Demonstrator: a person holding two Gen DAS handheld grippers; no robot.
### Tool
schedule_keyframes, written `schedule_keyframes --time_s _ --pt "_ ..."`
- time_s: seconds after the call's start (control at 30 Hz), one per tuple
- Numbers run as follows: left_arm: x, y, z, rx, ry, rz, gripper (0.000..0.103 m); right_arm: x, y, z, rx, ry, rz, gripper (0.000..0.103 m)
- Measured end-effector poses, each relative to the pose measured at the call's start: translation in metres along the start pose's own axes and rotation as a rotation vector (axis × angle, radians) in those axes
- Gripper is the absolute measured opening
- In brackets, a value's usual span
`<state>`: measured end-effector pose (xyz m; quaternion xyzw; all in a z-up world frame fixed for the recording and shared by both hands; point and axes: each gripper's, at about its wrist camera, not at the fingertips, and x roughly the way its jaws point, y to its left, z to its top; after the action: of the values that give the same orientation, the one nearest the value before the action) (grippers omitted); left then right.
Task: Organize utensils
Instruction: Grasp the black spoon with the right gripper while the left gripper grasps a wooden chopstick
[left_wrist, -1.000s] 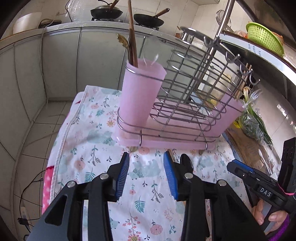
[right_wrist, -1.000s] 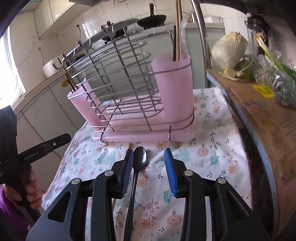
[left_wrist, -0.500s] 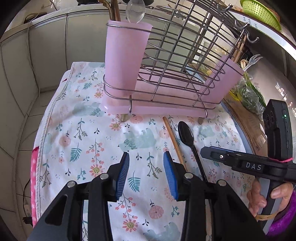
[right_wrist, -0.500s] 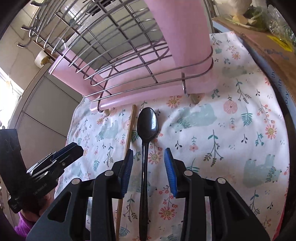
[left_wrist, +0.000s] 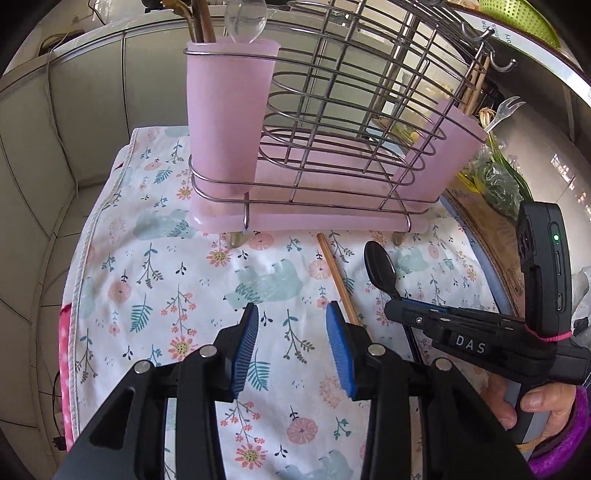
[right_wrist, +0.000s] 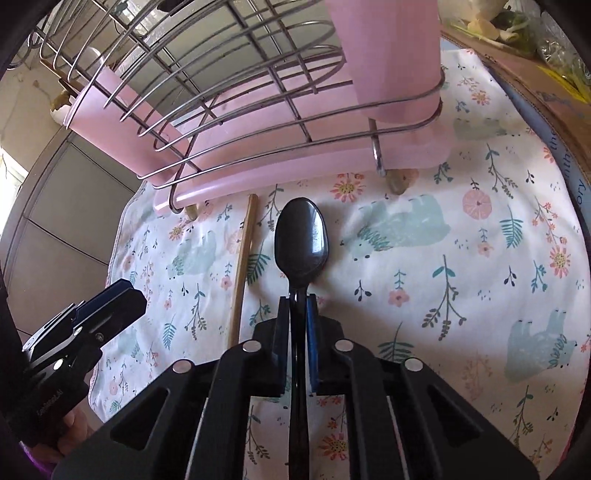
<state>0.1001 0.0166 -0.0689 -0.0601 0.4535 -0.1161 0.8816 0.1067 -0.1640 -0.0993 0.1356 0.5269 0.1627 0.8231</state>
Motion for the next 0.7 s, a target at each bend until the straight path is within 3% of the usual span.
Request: schedule_keyframes --time_s 0.2,0.4,0.7 --pt "0.012 -0.015 0.01 0.023 0.059 -0.012 0.037 -0.028 -0.017 -0.006 0.052 -0.06 0.01 0.009" --pt "0.031 -0.027 0.025 -0.003 0.152 -0.048 0.037 -0.036 -0.039 -0.01 0.114 -0.054 0.003 0.009" --pt "0.076 -0.04 0.041 -0.03 0.284 0.008 0.037 -0.025 -0.044 -0.017 0.133 -0.022 -0.001 0.009"
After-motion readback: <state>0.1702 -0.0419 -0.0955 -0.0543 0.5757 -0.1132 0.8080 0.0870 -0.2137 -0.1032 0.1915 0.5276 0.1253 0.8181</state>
